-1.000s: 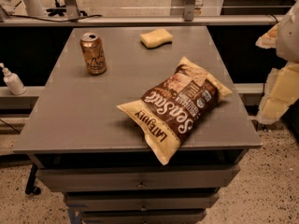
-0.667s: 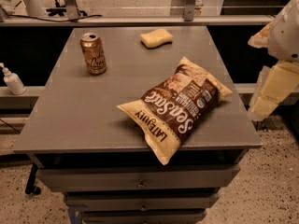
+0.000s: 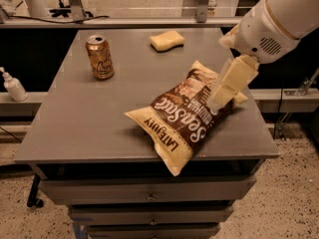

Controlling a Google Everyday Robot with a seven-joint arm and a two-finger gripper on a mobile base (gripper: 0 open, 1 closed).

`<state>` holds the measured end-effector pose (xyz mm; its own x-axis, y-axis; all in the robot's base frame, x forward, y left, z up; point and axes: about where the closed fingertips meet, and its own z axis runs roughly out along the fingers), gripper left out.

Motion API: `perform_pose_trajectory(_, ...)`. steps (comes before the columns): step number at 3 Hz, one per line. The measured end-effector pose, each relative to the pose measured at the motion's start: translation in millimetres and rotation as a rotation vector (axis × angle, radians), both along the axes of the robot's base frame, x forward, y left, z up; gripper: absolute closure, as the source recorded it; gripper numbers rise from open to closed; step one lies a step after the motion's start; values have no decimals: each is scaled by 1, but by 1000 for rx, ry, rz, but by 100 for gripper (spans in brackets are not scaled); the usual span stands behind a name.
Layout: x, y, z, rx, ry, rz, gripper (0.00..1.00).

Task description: Pick orange can

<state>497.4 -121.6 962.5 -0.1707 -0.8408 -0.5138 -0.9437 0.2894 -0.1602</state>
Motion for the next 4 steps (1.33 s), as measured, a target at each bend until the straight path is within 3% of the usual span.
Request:
perform_pose_trajectory(1,23,53,1,163,-9,21,0)
perform_pose_trajectory(2,35,109,17,289,-48,48,0)
perform_pose_trajectory(3,35,109,17,289,-48,48,0)
perform_pose_trajectory(4,41,120,14,302,-108,88,0)
